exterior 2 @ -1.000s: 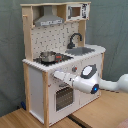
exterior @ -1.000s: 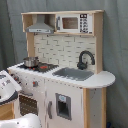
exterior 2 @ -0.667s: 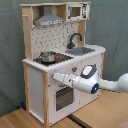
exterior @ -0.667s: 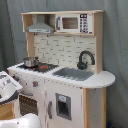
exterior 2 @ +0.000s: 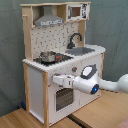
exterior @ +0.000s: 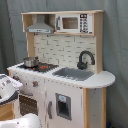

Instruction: Play with the kitchen

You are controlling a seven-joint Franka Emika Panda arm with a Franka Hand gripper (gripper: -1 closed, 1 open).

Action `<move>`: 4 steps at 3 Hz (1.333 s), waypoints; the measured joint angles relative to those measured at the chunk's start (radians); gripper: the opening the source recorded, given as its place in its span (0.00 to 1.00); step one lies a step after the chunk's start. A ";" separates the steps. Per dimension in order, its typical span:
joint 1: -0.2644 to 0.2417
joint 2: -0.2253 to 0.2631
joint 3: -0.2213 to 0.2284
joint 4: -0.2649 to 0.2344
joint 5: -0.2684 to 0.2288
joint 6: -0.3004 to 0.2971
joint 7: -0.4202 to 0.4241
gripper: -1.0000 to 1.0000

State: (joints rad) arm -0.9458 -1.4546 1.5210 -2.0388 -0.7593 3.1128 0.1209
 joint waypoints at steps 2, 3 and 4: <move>0.002 -0.028 -0.006 0.000 0.000 -0.004 -0.214 0.00; 0.002 -0.028 -0.007 0.000 -0.001 -0.004 -0.322 0.00; 0.002 -0.020 -0.009 -0.002 0.001 0.004 -0.412 0.00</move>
State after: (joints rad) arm -0.9440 -1.4749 1.5124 -2.0404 -0.7585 3.1168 -0.2912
